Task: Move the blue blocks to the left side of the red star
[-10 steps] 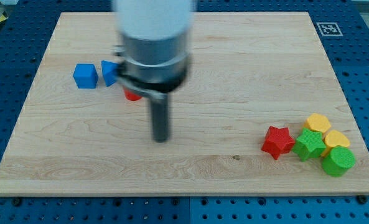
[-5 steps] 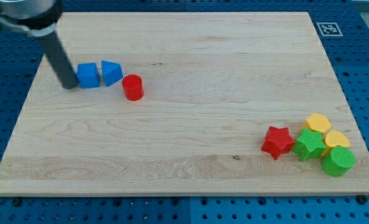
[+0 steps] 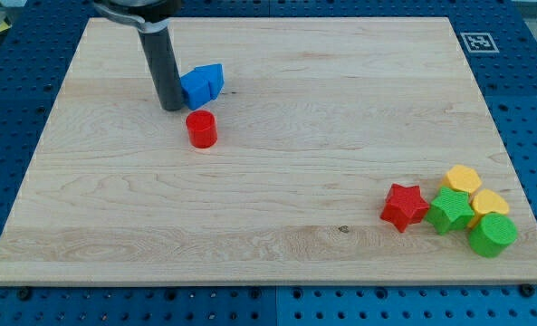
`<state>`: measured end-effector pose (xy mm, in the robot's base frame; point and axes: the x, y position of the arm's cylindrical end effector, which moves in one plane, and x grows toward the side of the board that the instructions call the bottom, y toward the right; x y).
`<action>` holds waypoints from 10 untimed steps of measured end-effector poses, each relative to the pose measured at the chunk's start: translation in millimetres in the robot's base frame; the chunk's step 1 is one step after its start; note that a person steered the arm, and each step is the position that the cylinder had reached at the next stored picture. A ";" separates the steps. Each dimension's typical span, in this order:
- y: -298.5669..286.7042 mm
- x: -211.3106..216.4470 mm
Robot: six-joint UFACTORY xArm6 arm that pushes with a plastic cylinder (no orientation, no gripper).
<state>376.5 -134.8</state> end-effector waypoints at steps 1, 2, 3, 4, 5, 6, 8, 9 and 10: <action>6.8 -17.2; 26.6 -25.1; 48.4 -42.9; 50.5 -67.3; 69.5 -80.4; 106.6 -82.9; 188.2 -83.6; 218.1 -83.5; 234.8 -83.5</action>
<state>292.9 100.0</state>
